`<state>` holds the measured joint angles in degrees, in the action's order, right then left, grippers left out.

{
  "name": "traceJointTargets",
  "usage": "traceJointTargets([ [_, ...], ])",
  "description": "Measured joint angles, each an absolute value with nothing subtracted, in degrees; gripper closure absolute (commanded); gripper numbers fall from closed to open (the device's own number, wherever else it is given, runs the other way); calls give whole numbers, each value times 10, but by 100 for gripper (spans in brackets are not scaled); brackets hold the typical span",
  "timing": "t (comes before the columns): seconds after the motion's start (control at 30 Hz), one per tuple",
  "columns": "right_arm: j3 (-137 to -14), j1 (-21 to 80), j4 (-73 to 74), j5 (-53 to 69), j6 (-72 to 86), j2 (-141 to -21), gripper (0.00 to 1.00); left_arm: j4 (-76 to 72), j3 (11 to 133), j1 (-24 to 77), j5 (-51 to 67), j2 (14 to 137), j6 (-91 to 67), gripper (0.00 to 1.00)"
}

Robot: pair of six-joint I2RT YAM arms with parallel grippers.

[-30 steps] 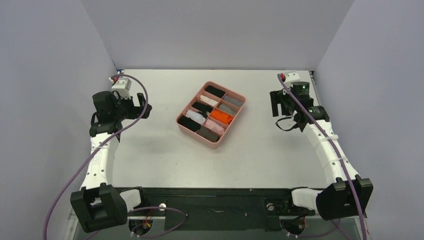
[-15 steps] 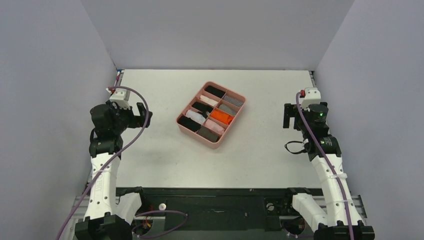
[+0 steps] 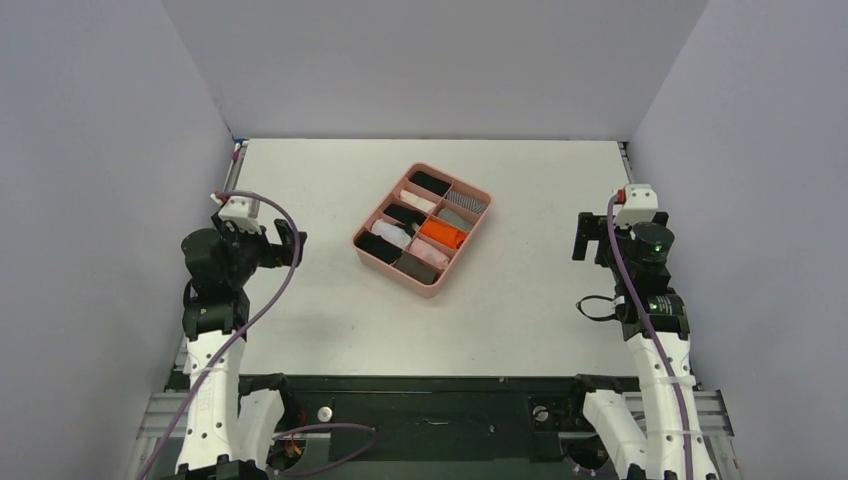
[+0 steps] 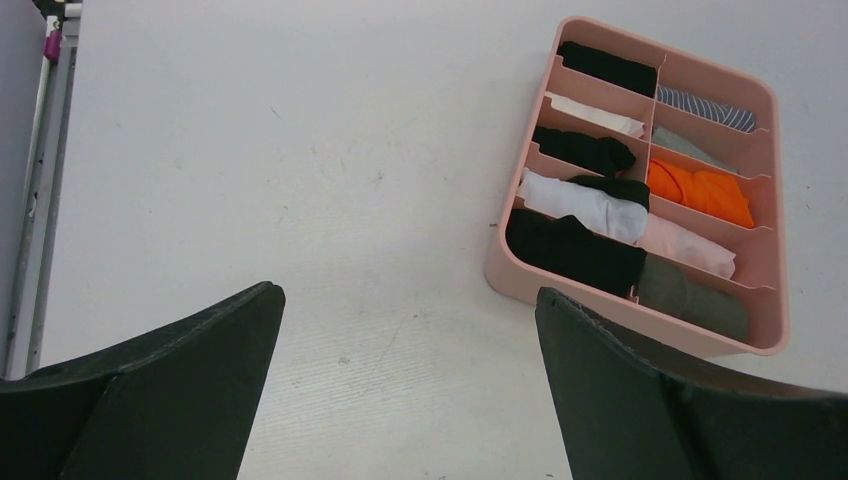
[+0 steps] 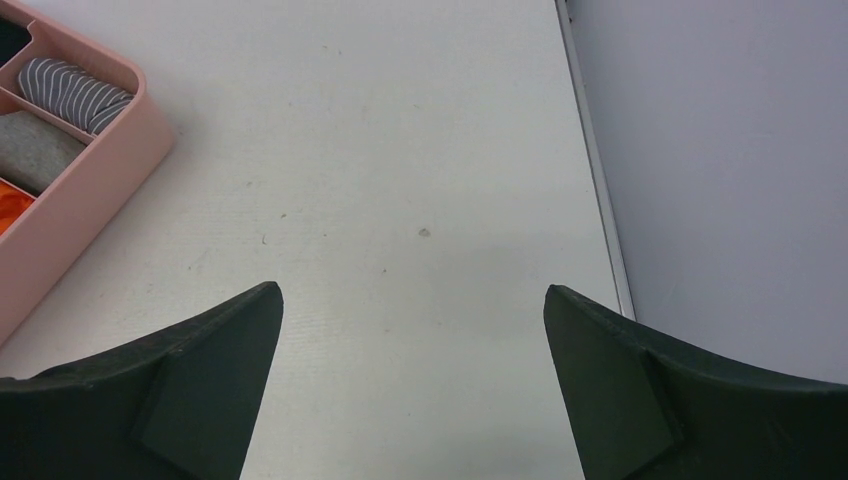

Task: Roll the underwear
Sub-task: Reset both arms

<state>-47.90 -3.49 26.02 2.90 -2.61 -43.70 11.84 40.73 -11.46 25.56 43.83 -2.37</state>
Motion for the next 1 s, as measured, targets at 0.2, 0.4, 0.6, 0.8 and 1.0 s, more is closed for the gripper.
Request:
traceJointTargets([
  [0.2,-472,-46,255,37,-38,-417,0,118,398,-115,255,440,-23,3],
  [0.4,-471,-50,255,39,-42,-418,1,117,396,-115,243,439,-13,3],
  [0.6,-469,-54,255,46,-55,-420,1,118,390,-115,236,436,-2,3],
  [0.8,-468,-57,255,53,-64,-420,2,118,389,-115,227,434,7,3],
  [1.0,-468,-57,255,54,-68,-419,2,118,388,-117,222,430,9,3],
])
